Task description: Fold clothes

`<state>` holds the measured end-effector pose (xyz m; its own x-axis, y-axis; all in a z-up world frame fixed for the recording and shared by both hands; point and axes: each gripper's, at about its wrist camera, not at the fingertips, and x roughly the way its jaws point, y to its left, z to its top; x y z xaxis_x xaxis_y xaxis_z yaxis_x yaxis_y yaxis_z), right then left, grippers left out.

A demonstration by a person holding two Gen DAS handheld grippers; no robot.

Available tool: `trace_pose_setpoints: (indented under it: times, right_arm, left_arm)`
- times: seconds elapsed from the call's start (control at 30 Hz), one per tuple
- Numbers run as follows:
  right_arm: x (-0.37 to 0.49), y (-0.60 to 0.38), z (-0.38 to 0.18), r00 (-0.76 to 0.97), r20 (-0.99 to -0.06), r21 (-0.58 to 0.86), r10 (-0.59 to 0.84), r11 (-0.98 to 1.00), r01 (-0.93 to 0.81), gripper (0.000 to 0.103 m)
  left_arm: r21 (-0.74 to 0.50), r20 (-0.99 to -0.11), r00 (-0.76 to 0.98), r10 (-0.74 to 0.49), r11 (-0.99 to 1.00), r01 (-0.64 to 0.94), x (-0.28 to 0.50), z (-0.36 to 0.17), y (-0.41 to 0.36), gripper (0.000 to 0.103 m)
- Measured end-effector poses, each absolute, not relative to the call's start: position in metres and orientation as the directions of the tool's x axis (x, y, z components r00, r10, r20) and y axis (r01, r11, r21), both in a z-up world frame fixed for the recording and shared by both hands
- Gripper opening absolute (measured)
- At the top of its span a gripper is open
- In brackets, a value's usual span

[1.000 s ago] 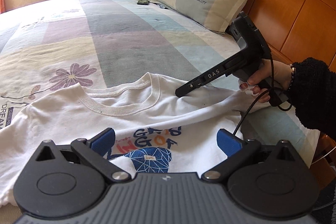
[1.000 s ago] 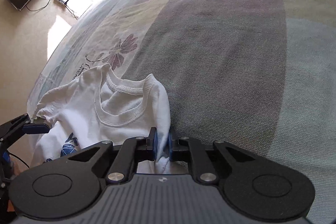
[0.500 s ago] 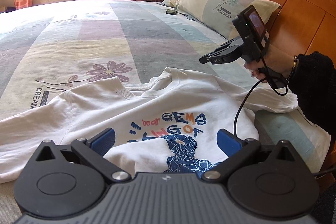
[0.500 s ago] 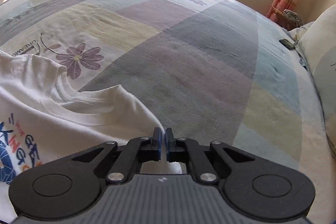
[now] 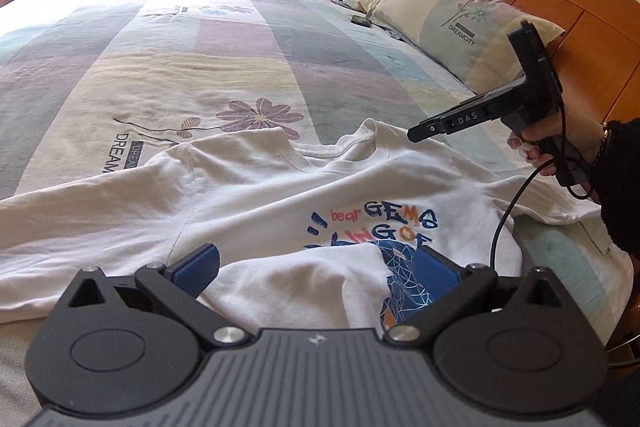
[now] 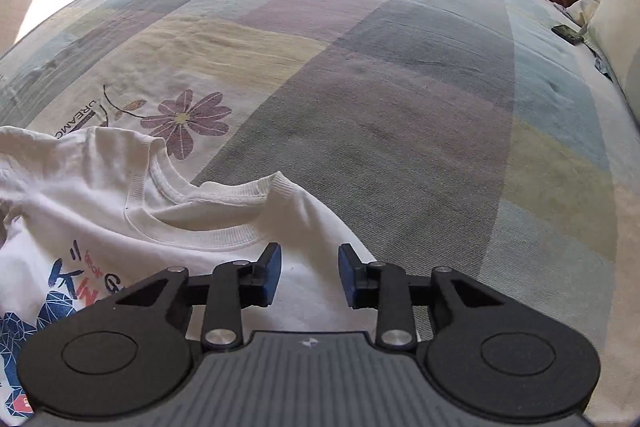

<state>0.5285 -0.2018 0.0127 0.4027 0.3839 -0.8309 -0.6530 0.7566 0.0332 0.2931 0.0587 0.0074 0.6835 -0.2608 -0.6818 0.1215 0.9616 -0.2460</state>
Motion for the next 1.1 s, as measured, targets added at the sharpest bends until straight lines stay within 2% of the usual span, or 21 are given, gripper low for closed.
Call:
trace_pose_setpoints:
  times: [0.13, 0.2, 0.27, 0.37, 0.5, 0.73, 0.8, 0.87, 1.0, 1.1]
  right_arm:
    - [0.522, -0.156, 0.029, 0.363, -0.824, 0.068, 0.435, 0.712, -0.699, 0.040]
    - [0.519, -0.131, 0.034, 0.338, -0.819, 0.091, 0.463, 0.687, -0.721, 0.043]
    - [0.517, -0.104, 0.033, 0.318, -0.821, 0.092, 0.474, 0.659, -0.746, 0.054]
    - [0.517, -0.065, 0.022, 0.309, -0.841, 0.041, 0.444, 0.623, -0.781, 0.058]
    - [0.524, -0.016, 0.000, 0.318, -0.870, -0.054, 0.376, 0.570, -0.820, 0.059]
    - [0.534, 0.025, -0.030, 0.300, -0.899, -0.134, 0.319, 0.450, -0.883, 0.059]
    - [0.538, 0.022, -0.028, 0.249, -0.913, -0.080, 0.324, 0.455, -0.887, 0.053]
    - [0.535, 0.020, -0.026, 0.204, -0.922, -0.039, 0.330, 0.443, -0.895, 0.017]
    - [0.513, 0.028, -0.020, 0.276, -0.915, -0.146, 0.294, 0.397, -0.906, 0.012]
    - [0.518, 0.037, -0.006, 0.395, -0.869, -0.251, 0.296, 0.425, -0.870, 0.012]
  left_arm:
    - [-0.199, -0.733, 0.641, -0.229, 0.973, 0.121, 0.296, -0.006, 0.088, 0.102]
    - [-0.160, -0.751, 0.627, -0.206, 0.979, 0.130, 0.296, -0.011, 0.101, 0.102]
    - [-0.141, -0.761, 0.618, -0.196, 0.980, 0.137, 0.293, -0.014, 0.115, 0.102]
    - [-0.153, -0.766, 0.610, -0.204, 0.979, 0.136, 0.285, -0.018, 0.133, 0.102]
    - [-0.179, -0.766, 0.604, -0.221, 0.975, 0.130, 0.269, -0.023, 0.150, 0.102]
    - [-0.213, -0.762, 0.606, -0.229, 0.972, 0.100, 0.249, -0.031, 0.171, 0.102]
    - [-0.227, -0.753, 0.613, -0.238, 0.969, 0.098, 0.247, -0.032, 0.176, 0.102]
    - [-0.235, -0.747, 0.619, -0.242, 0.967, 0.095, 0.248, -0.033, 0.179, 0.102]
    - [-0.246, -0.732, 0.635, -0.247, 0.965, 0.091, 0.253, -0.030, 0.182, 0.102]
    - [-0.262, -0.718, 0.649, -0.253, 0.961, 0.086, 0.256, -0.027, 0.185, 0.102]
